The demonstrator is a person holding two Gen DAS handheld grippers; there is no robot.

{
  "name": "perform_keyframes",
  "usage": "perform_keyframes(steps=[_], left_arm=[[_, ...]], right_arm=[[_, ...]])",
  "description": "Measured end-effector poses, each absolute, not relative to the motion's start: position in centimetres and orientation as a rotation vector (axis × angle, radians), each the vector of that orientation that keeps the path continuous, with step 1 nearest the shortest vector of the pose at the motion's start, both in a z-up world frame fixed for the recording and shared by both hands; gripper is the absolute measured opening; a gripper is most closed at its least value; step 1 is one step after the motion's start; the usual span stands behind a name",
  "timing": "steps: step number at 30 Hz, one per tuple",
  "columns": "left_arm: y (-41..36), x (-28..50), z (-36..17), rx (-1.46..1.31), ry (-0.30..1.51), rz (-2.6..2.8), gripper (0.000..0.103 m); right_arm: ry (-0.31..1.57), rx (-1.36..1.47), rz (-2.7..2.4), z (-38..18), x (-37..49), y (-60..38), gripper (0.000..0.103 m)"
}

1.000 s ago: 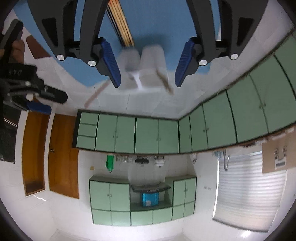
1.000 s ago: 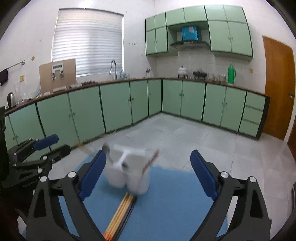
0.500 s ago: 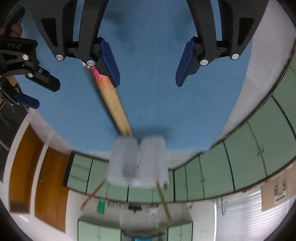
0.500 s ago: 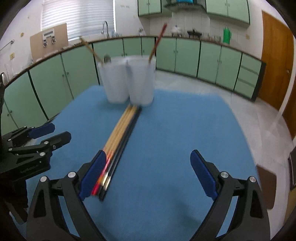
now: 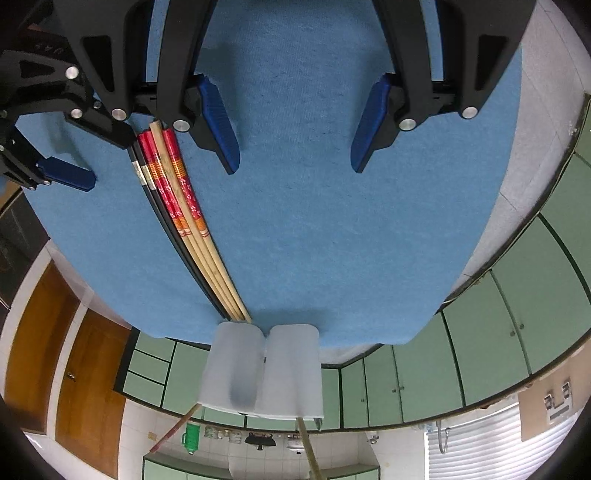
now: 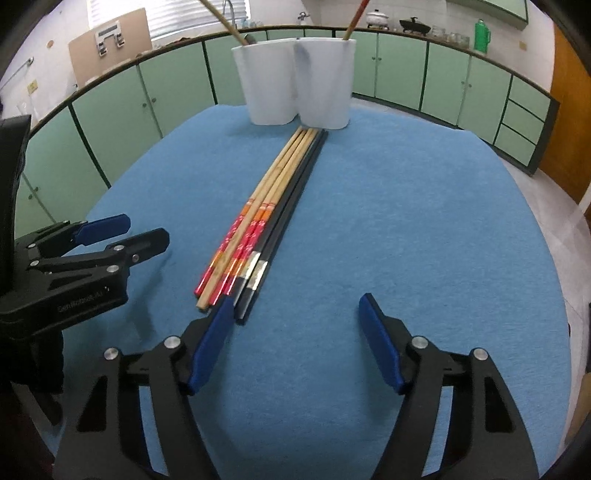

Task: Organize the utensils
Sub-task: 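Grasp a black chopstick with the right gripper while the left gripper grasps a red chopstick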

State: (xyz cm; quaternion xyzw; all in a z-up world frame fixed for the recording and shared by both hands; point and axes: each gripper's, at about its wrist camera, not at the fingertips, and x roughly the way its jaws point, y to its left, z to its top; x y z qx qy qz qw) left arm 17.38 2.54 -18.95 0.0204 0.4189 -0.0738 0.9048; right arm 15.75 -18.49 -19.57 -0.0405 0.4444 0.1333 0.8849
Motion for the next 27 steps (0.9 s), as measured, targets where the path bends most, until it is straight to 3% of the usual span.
perform_keyframes(steps=[14,17,22,27], left_arm=[[2.0,16.5,-18.7,0.044,0.867,-0.175,0.062],[1.6,16.4,-18.7,0.040,0.874,-0.202,0.062],[0.8,16.2,-18.7,0.040,0.885,-0.237,0.062],[0.0,15.8,-18.5,0.051,0.888,-0.267,0.062]], right_arm=[[0.925,-0.087,0.232,-19.7,15.3,-20.2,0.058],[0.916,-0.114,0.231,-19.9,15.3,-19.4,0.049],[0.906,-0.120,0.252,-19.8,15.5,-19.0,0.015],[0.910,-0.106,0.239,-19.7,15.7,-19.7,0.009]])
